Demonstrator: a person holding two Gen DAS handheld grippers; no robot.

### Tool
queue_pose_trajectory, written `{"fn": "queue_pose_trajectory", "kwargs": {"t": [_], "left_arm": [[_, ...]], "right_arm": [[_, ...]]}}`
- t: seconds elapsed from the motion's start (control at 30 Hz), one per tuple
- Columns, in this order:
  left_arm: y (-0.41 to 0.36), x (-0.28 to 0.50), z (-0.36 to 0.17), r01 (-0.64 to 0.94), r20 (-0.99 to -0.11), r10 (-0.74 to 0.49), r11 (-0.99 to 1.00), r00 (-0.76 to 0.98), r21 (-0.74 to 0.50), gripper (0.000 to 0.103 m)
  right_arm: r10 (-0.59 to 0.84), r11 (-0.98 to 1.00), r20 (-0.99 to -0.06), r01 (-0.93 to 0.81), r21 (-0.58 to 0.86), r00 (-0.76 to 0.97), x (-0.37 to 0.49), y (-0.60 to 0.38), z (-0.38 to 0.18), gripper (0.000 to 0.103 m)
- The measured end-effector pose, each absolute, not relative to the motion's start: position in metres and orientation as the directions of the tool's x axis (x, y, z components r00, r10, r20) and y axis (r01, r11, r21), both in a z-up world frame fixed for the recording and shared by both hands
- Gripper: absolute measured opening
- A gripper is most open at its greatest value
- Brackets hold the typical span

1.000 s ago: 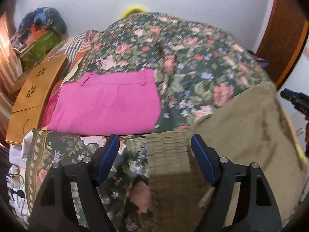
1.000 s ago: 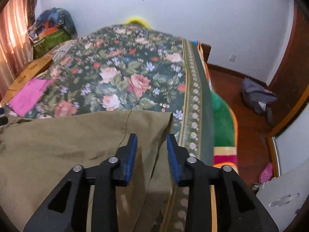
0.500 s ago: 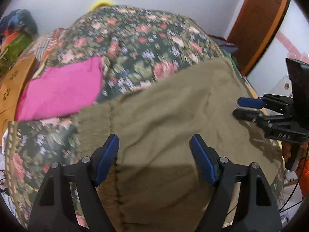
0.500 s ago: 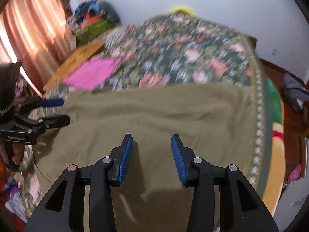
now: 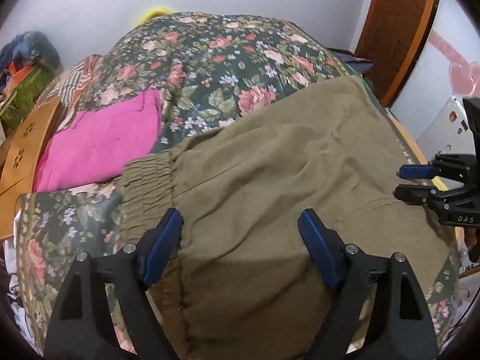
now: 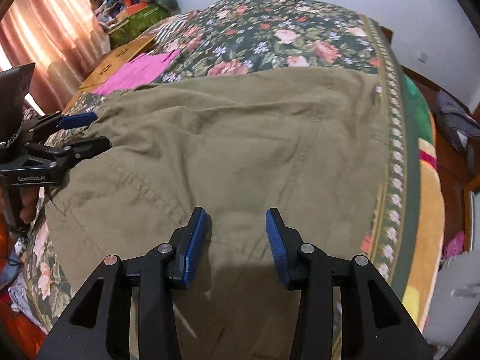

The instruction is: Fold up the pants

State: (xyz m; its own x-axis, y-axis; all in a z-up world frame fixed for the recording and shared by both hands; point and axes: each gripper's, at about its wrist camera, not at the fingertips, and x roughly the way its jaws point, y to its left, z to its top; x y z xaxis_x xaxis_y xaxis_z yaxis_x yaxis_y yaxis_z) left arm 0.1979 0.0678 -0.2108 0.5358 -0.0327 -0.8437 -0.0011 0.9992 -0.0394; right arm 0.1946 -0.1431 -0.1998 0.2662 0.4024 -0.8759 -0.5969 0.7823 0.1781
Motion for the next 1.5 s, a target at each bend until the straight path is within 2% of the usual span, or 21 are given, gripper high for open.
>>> {"fn": "queue_pose_trajectory", "kwargs": {"t": [0.23, 0.3, 0.53, 0.6, 0.77, 0.97, 1.03, 1.17, 1.5], "left_arm": [[0.096, 0.164, -0.165, -0.072, -0.787, -0.027, 0.993, 0.616, -0.09, 0.082], [0.105, 0.152, -0.155, -0.101, -0.774, -0.026, 0.988, 0.632, -0.116, 0.086], [0.123, 0.117, -0.156, -0.161, -0.779, -0.079, 0.96, 0.622, -0.227, 0.089], [0.125, 0.108, -0.165, -0.175, -0.786, -0.118, 0.945, 0.607, -0.277, 0.089], [0.127, 0.092, -0.191, -0.195, -0.785, -0.228, 0.894, 0.577, -0.403, 0.089], [0.122, 0.086, -0.221, -0.222, -0.766, -0.357, 0.815, 0.535, -0.535, 0.09], [0.12, 0.088, -0.226, -0.226, -0.762, -0.364, 0.808, 0.535, -0.545, 0.091], [0.119, 0.095, -0.228, -0.218, -0.73, -0.395, 0.779, 0.558, -0.588, 0.099], [0.137, 0.135, -0.242, -0.284, -0.695, -0.424, 0.695, 0.58, -0.661, 0.099]], "right_arm": [[0.401, 0.814, -0.844, -0.561, 0.151, 0.356, 0.171, -0.159, -0.167, 0.04], [0.405, 0.819, -0.827, -0.557, 0.138, 0.39, 0.163, -0.16, -0.155, 0.043], [0.451, 0.811, -0.758, -0.57, 0.129, 0.471, 0.136, -0.154, -0.123, 0.046], [0.459, 0.81, -0.744, -0.573, 0.126, 0.485, 0.128, -0.148, -0.121, 0.051], [0.471, 0.809, -0.735, -0.571, 0.139, 0.488, 0.113, -0.135, -0.131, 0.053], [0.432, 0.833, -0.784, -0.531, 0.157, 0.446, 0.112, -0.128, -0.161, 0.053], [0.407, 0.834, -0.813, -0.533, 0.144, 0.417, 0.11, -0.125, -0.172, 0.053], [0.413, 0.826, -0.818, -0.542, 0.152, 0.4, 0.109, -0.129, -0.18, 0.055], [0.442, 0.817, -0.816, -0.544, 0.194, 0.372, 0.109, -0.133, -0.186, 0.056]]}}
